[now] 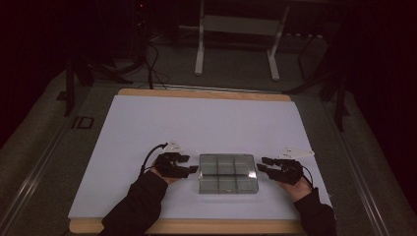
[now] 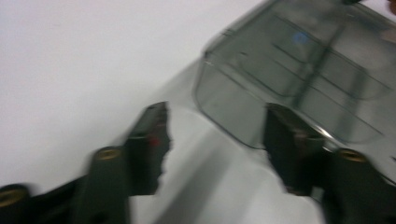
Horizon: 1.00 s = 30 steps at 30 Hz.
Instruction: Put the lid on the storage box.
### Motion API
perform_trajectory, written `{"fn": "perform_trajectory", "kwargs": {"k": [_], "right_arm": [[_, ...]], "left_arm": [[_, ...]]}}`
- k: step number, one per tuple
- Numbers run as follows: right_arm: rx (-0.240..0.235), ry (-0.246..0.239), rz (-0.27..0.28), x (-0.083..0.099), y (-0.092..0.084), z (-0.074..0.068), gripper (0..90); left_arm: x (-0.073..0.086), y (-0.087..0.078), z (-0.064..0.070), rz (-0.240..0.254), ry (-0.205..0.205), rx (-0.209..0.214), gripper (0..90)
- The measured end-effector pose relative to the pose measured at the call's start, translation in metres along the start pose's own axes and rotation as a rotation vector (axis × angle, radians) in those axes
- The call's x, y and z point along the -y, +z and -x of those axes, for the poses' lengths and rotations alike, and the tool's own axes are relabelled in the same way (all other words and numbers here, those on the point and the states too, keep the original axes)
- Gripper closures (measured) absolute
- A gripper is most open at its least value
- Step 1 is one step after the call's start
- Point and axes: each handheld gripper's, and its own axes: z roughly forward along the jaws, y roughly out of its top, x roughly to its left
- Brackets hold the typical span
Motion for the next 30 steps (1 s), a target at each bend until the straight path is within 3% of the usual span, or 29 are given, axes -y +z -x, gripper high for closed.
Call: {"fn": "perform_trajectory", "kwargs": {"k": [2,4,6,9,13,27,30], "right_arm": [[0.012,0.018,0.004,0.000,0.000,0.002,48.1],[0.028,0.024,0.005,-0.001,0.000,0.004,39.4],[0.027,0.019,0.001,-0.001,0.000,0.005,28.7],[0.017,0.013,0.003,-0.001,0.000,0.005,21.9],[0.027,0.015,0.032,-0.002,-0.002,0.005,17.3],[0.101,0.005,0.026,0.002,-0.007,0.007,15.4],[0.112,0.008,0.030,0.005,-0.009,0.007,15.4]], "left_arm": [[0.000,0.001,-0.003,-0.010,-0.022,0.011,28.7],[0.000,0.003,-0.003,-0.036,-0.011,0.014,16.7],[0.001,0.004,-0.003,-0.035,-0.017,0.024,12.7],[0.000,0.004,-0.005,-0.029,-0.035,0.017,2.4],[0.001,0.002,-0.008,-0.021,-0.050,0.027,2.4],[0.010,-0.002,-0.005,-0.022,0.020,0.044,2.5],[0.012,-0.006,-0.006,-0.013,0.015,0.038,2.5]]}}
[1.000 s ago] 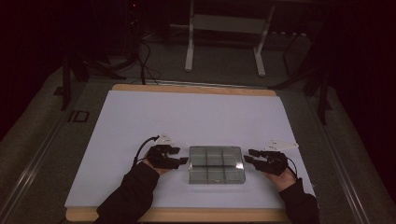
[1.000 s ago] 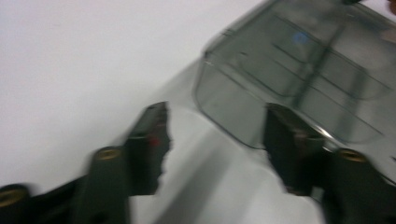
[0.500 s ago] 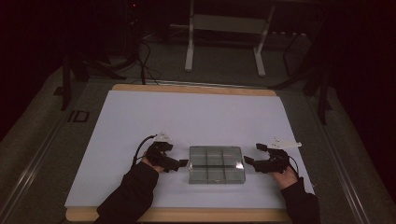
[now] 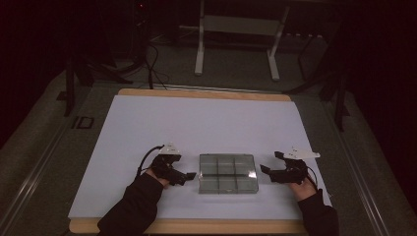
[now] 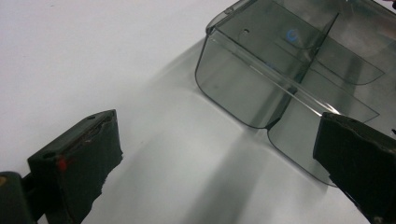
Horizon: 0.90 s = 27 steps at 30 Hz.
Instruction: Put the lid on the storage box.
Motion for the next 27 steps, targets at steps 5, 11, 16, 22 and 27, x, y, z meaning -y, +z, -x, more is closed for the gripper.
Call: {"fn": "perform_trajectory", "kwargs": {"k": [5,11,16,22,27], "right_arm": [[0.018,-0.001,-0.005,0.005,-0.004,0.001,15.5],[0.038,-0.008,-0.015,0.011,-0.008,0.002,15.5],[0.048,0.004,-0.020,0.016,-0.012,0.004,15.5],[0.064,0.008,-0.031,0.023,-0.019,0.004,15.8],[0.090,0.013,-0.034,0.030,-0.026,0.003,15.7]], "left_arm": [[0.005,-0.006,-0.002,-0.007,0.001,-0.013,2.5],[0.011,-0.012,-0.003,-0.005,-0.012,-0.026,2.5],[0.016,-0.018,-0.004,-0.006,-0.014,-0.036,2.5],[0.024,-0.022,-0.004,-0.015,-0.017,-0.062,2.5],[0.030,-0.028,-0.005,-0.017,-0.021,-0.089,2.5]]}}
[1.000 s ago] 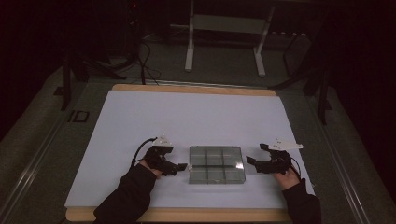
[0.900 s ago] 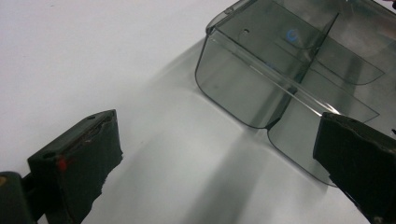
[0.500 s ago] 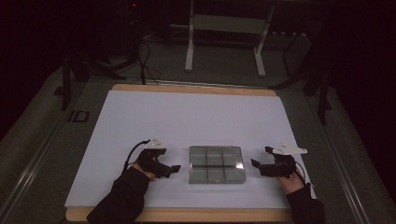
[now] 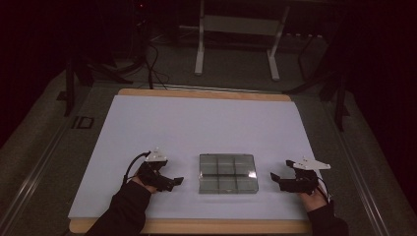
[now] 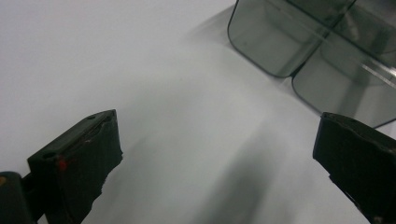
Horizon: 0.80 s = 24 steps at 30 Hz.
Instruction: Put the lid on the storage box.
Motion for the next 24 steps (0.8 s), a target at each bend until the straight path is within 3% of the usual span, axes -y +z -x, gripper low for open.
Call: {"fn": "perform_trajectory", "kwargs": {"k": [9,24], "right_arm": [[0.049,0.033,0.005,0.013,-0.014,0.004,15.7],[0.086,0.067,0.002,0.028,-0.022,0.006,15.6]], "left_arm": [[0.010,-0.014,-0.003,0.001,-0.001,-0.040,2.4],[0.028,-0.029,-0.007,0.021,-0.024,-0.104,2.5]]}}
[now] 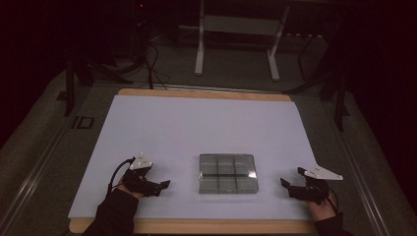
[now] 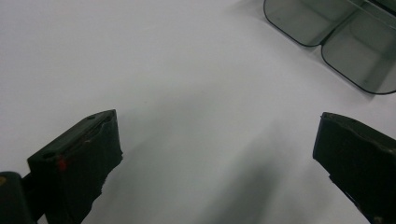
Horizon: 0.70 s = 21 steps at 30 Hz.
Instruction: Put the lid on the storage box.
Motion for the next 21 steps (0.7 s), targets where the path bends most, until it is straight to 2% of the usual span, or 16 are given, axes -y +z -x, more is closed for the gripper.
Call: {"fn": "perform_trajectory", "kwargs": {"k": [4,11,15,18,21], "right_arm": [[0.027,0.012,0.024,0.0018,0.0000,0.0002,15.0],[0.040,0.014,0.009,0.0021,0.0019,-0.0003,15.0],[0.057,0.023,0.012,0.0024,0.0020,0.0002,15.0],[0.087,0.043,0.009,0.0025,0.0025,0.0006,15.0],[0.094,0.039,0.012,0.0027,0.0023,-0.0002,15.0]], "left_arm": [[0.0051,0.0003,-0.0003,-0.003,-0.009,-0.034,2.4],[0.0061,0.0010,0.0015,0.000,-0.008,-0.064,2.4],[0.0065,0.0005,0.0029,0.007,-0.006,-0.086,2.5],[0.0070,0.0001,0.0044,0.015,0.001,-0.110,2.5],[0.0071,0.0006,0.0055,0.015,0.004,-0.117,2.4]]}}
